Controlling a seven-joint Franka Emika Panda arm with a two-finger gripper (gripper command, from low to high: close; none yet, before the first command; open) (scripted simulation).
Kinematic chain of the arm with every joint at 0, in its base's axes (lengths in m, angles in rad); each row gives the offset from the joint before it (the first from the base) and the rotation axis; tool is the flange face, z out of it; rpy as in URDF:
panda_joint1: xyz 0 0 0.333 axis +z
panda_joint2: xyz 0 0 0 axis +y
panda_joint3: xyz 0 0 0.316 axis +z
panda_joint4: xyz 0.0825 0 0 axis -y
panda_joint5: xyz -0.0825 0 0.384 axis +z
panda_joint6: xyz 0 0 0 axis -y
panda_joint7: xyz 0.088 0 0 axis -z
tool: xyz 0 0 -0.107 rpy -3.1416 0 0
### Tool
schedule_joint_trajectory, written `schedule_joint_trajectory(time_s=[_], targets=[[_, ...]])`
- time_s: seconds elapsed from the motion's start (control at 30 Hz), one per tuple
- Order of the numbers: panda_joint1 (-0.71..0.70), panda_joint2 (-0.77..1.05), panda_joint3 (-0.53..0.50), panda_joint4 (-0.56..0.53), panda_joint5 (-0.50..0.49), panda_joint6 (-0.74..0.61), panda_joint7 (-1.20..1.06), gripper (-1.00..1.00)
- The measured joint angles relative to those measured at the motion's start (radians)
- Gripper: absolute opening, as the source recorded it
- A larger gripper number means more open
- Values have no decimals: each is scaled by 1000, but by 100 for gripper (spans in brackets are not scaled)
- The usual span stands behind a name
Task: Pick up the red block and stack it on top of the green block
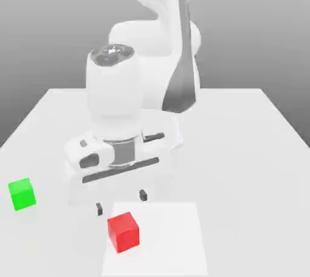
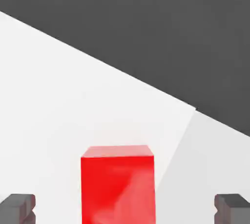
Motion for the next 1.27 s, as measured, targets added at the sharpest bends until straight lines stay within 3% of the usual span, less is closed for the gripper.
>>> schedule_joint_trajectory(time_s=[0.1, 0.13, 0.37, 0.57, 0.9, 1.13, 1.17, 1.27], targets=[[-39, 109, 50, 15, 53, 89, -42, 0], [-50, 133, 65, 19, 65, 110, -52, -100], [-53, 134, 67, 19, 63, 108, -50, -100], [-37, -51, 6, -9, -41, -45, 14, -100], [-478, -148, -222, 17, -83, -167, -281, -100], [-545, 24, -147, 32, 88, -24, -443, -100], [-554, 45, -135, 33, 108, -7, -457, 100], [-554, 45, -135, 33, 108, -7, -457, 100]])
